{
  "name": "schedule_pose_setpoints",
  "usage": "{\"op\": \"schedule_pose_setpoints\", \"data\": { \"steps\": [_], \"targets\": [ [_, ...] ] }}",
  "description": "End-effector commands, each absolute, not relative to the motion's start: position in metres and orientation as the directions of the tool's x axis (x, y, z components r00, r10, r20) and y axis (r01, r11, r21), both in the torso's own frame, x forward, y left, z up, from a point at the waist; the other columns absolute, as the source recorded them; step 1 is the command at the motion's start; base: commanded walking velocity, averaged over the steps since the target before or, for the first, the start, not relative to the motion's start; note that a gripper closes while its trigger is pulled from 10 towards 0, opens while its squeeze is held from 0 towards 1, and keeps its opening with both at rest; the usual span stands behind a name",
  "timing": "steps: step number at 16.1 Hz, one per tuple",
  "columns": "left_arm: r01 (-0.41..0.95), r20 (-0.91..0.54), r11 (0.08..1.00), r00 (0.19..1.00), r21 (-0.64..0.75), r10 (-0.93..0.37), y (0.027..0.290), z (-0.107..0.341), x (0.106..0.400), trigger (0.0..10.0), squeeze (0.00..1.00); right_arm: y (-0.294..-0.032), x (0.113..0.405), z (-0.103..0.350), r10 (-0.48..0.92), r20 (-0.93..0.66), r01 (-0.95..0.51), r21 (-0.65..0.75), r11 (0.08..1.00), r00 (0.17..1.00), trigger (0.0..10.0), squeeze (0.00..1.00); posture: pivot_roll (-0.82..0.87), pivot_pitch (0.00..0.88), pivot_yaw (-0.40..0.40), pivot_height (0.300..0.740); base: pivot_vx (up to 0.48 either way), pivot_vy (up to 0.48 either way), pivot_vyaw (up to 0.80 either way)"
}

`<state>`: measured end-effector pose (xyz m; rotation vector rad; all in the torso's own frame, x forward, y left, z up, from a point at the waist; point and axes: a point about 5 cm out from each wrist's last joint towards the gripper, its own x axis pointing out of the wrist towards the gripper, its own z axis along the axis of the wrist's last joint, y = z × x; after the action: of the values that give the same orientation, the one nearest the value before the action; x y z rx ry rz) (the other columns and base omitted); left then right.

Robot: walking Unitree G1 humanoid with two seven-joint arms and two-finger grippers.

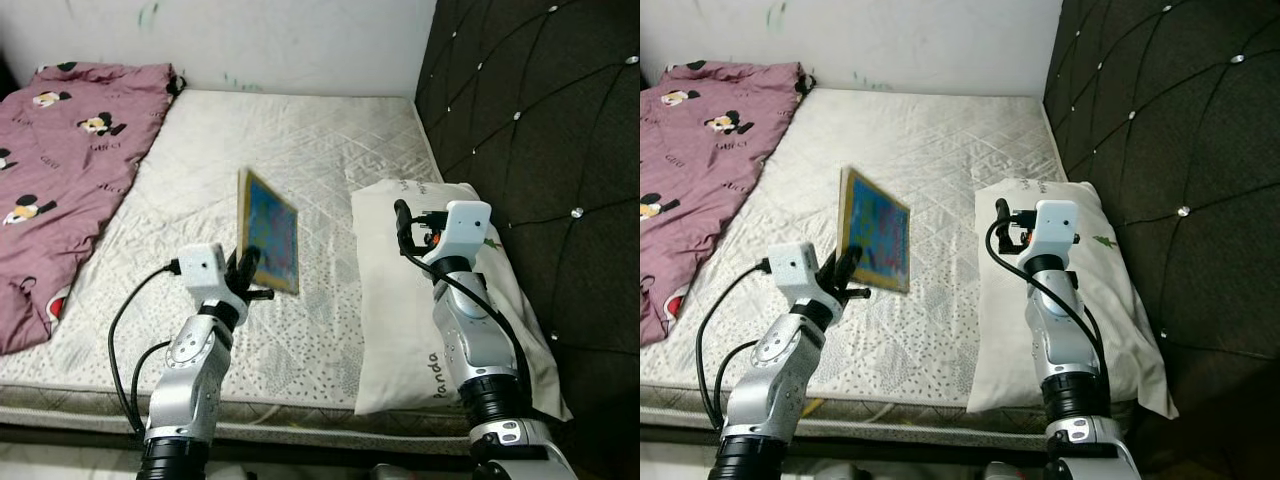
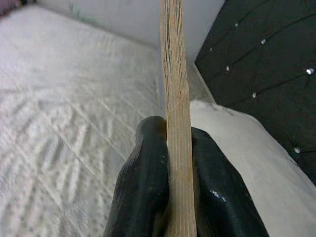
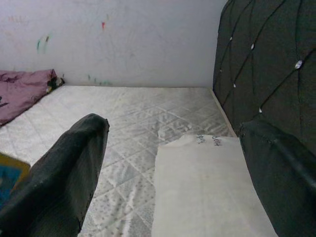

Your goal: Clean up the room

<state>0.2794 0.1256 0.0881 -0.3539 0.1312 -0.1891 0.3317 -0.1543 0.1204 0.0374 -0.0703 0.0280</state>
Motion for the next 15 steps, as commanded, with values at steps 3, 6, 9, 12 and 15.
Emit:
{"op": "schedule_pose_setpoints", "data": {
  "steps": [3,6,9,12,15],
  "targets": [
    [0.162,-0.114,0.872,0.964,-0.461,-0.239,0.111,0.087,0.271,10.0,0.00,-0.160,0.334,0.122,0.021,0.062,-0.024,0.047,0.999,0.998,10.0,0.00,-0.08,0.036,-0.008,0.740,0.000,0.000,0.00],
    [0.186,-0.112,0.878,0.959,-0.441,-0.259,0.114,0.089,0.269,10.0,0.00,-0.157,0.334,0.121,0.037,0.051,-0.040,0.062,0.997,0.998,10.0,0.00,-0.06,0.040,-0.018,0.740,0.000,0.000,0.00],
    [0.173,-0.125,0.884,0.960,-0.435,-0.249,0.117,0.089,0.270,10.0,0.00,-0.152,0.335,0.119,0.044,0.037,-0.046,0.080,0.996,0.998,10.0,0.00,-0.06,0.040,-0.019,0.740,0.000,0.000,-0.47],
    [0.173,-0.122,0.882,0.961,-0.438,-0.250,0.117,0.090,0.270,10.0,0.00,-0.153,0.335,0.120,0.047,0.039,-0.049,0.067,0.996,0.998,10.0,0.00,-0.06,0.038,-0.018,0.740,0.000,0.000,-0.44],
    [0.173,-0.120,0.882,0.961,-0.439,-0.248,0.117,0.091,0.271,10.0,0.00,-0.154,0.335,0.119,0.045,0.037,-0.047,0.059,0.997,0.998,10.0,0.00,-0.06,0.037,-0.018,0.740,0.000,0.480,0.00]
  ]
}}
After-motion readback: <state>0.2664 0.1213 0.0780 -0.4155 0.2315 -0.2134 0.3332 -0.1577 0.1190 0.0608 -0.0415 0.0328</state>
